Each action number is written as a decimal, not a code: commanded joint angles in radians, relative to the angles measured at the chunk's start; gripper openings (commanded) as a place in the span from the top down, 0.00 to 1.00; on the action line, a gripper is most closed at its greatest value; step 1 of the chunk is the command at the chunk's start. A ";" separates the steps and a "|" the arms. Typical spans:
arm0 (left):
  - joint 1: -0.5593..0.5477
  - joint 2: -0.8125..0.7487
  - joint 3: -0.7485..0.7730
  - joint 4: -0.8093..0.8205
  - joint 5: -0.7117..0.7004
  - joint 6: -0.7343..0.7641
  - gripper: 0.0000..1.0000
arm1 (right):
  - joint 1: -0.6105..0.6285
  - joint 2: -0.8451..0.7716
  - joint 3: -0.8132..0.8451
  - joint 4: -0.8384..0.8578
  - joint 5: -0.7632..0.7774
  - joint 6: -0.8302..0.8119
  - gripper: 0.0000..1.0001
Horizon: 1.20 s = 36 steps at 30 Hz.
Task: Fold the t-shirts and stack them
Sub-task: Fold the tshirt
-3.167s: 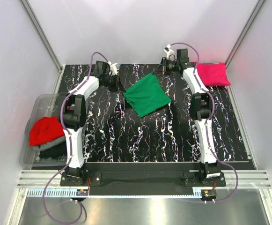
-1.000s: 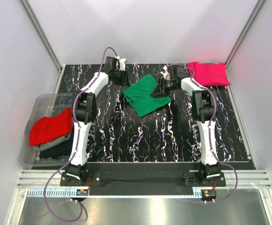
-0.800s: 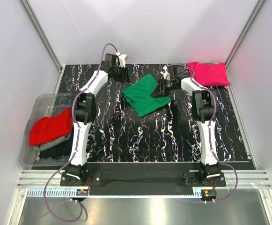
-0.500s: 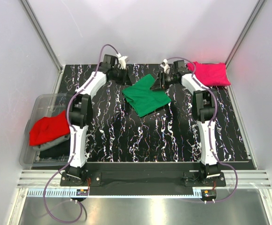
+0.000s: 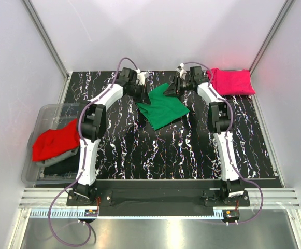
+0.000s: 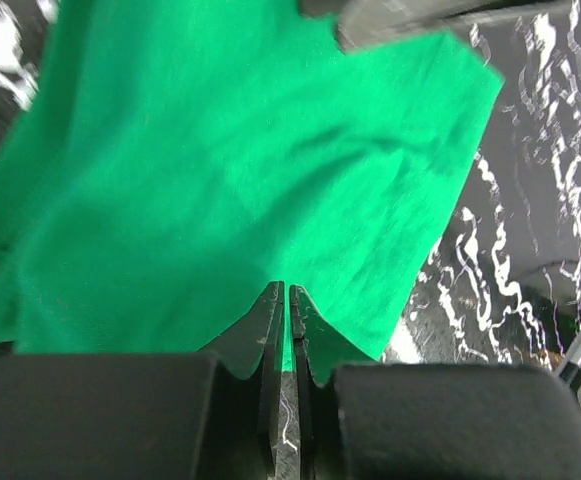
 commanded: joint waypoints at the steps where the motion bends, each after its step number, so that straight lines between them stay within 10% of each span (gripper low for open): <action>1: -0.003 0.009 -0.028 0.005 0.034 -0.009 0.91 | 0.016 0.039 0.073 0.081 0.013 0.075 0.51; 15: 0.014 0.023 -0.042 -0.074 -0.125 0.073 0.92 | 0.016 0.102 0.133 0.178 0.097 0.166 0.48; 36: 0.018 0.065 0.013 -0.100 -0.202 0.199 0.79 | 0.016 -0.200 -0.341 0.046 0.142 0.000 0.49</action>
